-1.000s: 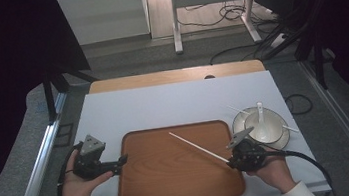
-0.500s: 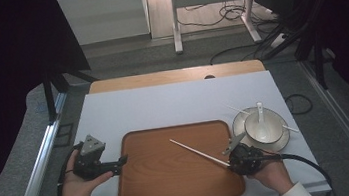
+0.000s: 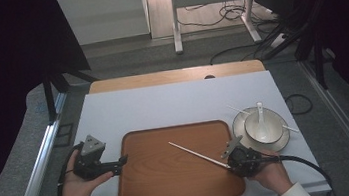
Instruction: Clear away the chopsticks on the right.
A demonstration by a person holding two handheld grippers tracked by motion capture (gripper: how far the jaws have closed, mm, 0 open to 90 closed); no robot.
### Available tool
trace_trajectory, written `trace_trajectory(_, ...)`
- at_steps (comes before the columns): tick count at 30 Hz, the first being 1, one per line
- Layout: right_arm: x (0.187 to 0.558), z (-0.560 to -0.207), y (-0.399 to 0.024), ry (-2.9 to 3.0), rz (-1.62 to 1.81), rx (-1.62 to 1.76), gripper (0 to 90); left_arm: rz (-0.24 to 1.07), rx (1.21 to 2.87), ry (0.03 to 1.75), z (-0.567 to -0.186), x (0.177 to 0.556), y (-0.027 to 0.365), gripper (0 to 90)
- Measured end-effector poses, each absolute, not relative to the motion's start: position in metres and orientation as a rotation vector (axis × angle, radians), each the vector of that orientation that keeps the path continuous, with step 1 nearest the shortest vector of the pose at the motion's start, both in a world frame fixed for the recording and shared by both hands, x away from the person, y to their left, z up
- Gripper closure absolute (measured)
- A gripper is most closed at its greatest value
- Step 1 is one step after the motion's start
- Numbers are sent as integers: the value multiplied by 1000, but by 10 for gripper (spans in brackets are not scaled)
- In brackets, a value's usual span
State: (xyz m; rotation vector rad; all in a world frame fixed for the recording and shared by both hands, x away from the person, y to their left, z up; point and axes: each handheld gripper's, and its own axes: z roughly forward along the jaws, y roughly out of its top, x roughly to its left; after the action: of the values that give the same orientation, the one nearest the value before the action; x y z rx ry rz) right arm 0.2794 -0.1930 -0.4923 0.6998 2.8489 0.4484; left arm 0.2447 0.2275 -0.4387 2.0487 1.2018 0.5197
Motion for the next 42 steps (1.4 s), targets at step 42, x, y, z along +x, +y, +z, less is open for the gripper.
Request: trace_trajectory(42,312,-468,-132,2834,883,720,860,537,2019,1208,-433,243,231,146)
